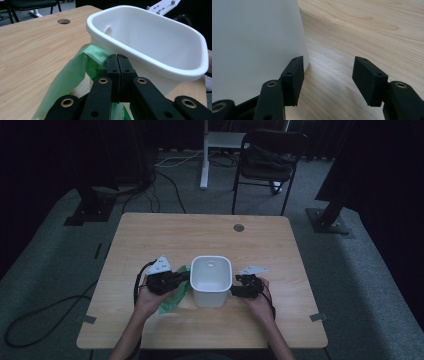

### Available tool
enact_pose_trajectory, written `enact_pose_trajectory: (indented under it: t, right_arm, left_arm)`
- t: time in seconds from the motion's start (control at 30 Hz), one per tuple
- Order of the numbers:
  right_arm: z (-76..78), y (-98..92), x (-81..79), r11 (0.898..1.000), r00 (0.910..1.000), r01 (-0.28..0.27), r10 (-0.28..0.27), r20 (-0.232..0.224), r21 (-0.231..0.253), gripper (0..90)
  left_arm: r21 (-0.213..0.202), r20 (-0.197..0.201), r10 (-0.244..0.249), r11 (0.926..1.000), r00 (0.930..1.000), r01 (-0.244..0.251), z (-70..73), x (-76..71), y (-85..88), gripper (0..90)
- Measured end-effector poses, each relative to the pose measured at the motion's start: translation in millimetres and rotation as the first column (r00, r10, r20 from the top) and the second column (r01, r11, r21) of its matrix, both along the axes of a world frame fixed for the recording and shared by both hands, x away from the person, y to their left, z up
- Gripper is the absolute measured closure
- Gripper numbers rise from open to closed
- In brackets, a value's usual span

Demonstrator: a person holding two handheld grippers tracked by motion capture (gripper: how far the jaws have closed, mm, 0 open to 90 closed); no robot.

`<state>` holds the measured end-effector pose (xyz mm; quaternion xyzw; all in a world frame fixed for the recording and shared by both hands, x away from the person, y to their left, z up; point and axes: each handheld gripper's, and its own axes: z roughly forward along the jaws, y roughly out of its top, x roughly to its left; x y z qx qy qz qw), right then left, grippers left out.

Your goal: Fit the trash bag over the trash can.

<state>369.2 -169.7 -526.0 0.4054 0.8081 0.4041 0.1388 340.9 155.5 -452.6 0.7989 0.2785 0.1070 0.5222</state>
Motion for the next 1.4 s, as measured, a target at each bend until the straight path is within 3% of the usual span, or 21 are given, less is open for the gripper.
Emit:
enact_pose_trajectory:
  t: [0.3,0.47,0.63,0.8,0.93,1.07,1.4]
  right_arm:
    - [-3.6,-1.4,-6.6,0.999,0.9997,-0.026,0.026,-0.004,-0.020,40.7]
    - [-8.6,-17.4,-12.4,0.998,0.9998,-0.002,0.001,-0.021,-0.056,40.7]
    - [-10.1,-34.6,-20.9,0.994,0.9997,0.023,-0.024,-0.008,-0.108,40.4]
    - [-12.5,-46.6,-27.6,0.991,0.9989,0.047,-0.048,-0.005,-0.122,40.1]
    - [-16.6,-51.9,-28.2,0.993,0.9979,0.062,-0.063,-0.009,-0.103,40.0]
    - [-17.7,-52.2,-28.6,0.991,0.9973,0.074,-0.073,0.008,-0.113,39.6]
    - [-20.0,-53.8,-29.4,0.994,0.9967,0.081,-0.080,0.015,-0.078,38.7]
  left_arm:
    - [-0.003,0.006,0.025,0.9997,0.9997,-0.025,4.5,4.6,12.4,90.0]
    - [-0.014,0.021,0.035,0.9993,0.9992,-0.035,15.6,11.4,20.6,90.0]
    - [-0.031,0.033,0.037,0.9989,0.9988,-0.036,27.2,19.3,25.0,90.0]
    - [-0.034,0.037,0.014,0.9993,0.9992,-0.013,37.0,26.4,23.0,90.0]
    - [-0.039,0.042,-0.006,0.9992,0.9991,0.007,44.7,31.3,19.1,90.0]
    - [-0.032,0.059,-0.020,0.9992,0.9980,0.022,54.6,34.0,14.5,90.0]
    - [-0.029,0.082,-0.094,0.9950,0.9922,0.096,72.4,35.3,-0.9,90.0]
